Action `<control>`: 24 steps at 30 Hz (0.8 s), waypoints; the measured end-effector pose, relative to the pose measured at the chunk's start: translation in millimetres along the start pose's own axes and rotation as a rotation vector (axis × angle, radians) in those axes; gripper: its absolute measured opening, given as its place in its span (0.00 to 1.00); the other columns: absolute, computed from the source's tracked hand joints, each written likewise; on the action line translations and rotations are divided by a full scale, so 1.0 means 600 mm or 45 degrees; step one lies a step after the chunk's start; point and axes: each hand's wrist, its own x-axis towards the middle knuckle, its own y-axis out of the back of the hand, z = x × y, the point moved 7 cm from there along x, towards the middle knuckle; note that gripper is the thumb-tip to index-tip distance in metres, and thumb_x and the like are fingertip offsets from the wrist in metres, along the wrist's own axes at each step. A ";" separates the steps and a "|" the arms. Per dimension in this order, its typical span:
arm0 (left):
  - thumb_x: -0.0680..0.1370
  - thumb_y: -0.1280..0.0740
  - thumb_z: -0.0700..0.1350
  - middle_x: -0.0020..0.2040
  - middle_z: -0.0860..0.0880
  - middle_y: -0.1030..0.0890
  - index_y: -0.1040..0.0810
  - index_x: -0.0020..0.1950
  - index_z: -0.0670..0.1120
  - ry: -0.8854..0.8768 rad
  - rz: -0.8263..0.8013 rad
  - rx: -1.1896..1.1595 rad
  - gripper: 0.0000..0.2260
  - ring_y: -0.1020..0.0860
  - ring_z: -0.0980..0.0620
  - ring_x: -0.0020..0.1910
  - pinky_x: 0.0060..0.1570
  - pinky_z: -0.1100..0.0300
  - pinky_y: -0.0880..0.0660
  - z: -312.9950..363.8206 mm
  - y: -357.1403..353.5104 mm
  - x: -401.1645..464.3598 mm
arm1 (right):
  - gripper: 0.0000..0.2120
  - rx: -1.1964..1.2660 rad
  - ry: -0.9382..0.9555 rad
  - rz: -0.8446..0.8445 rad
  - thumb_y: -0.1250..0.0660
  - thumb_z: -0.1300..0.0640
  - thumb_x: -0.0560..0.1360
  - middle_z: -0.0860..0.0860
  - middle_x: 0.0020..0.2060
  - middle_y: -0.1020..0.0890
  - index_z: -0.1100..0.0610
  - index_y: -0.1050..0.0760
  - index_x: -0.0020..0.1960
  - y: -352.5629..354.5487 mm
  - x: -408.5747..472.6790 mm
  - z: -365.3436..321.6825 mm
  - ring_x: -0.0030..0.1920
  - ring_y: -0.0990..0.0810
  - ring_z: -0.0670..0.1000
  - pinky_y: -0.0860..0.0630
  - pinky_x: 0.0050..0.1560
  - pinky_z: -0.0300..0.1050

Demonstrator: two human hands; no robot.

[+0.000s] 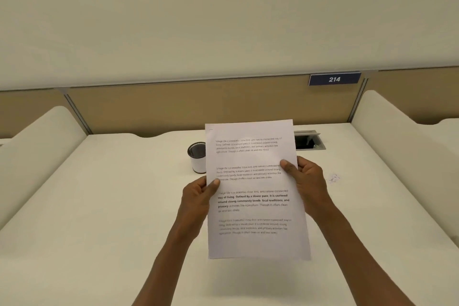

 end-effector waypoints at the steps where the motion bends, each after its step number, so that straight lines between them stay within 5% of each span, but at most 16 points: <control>1: 0.83 0.35 0.42 0.53 0.44 0.13 0.18 0.61 0.42 -0.026 0.012 -0.001 0.10 0.14 0.42 0.51 0.50 0.51 0.17 0.012 -0.003 -0.007 | 0.09 0.011 0.023 -0.003 0.30 0.58 0.75 0.55 0.45 0.13 0.58 0.19 0.55 -0.001 -0.004 -0.018 0.42 0.14 0.57 0.18 0.39 0.46; 10: 0.82 0.35 0.42 0.51 0.42 0.13 0.17 0.58 0.41 -0.156 0.044 -0.075 0.10 0.14 0.40 0.49 0.50 0.46 0.18 0.099 -0.009 -0.065 | 0.10 0.104 0.108 -0.050 0.31 0.60 0.75 0.56 0.49 0.14 0.59 0.20 0.56 -0.003 -0.040 -0.102 0.46 0.15 0.59 0.17 0.49 0.53; 21: 0.81 0.34 0.42 0.51 0.40 0.13 0.17 0.57 0.40 -0.149 0.067 -0.127 0.10 0.14 0.39 0.48 0.47 0.49 0.17 0.099 -0.014 -0.079 | 0.11 0.098 0.093 -0.046 0.31 0.61 0.75 0.56 0.49 0.14 0.58 0.20 0.56 -0.002 -0.051 -0.107 0.45 0.14 0.57 0.17 0.47 0.51; 24: 0.81 0.34 0.41 0.50 0.40 0.13 0.17 0.57 0.39 -0.150 0.079 -0.135 0.09 0.14 0.39 0.48 0.46 0.48 0.17 0.100 -0.013 -0.081 | 0.20 0.052 0.097 -0.023 0.28 0.57 0.73 0.54 0.50 0.14 0.57 0.25 0.63 -0.003 -0.049 -0.105 0.46 0.14 0.56 0.17 0.46 0.52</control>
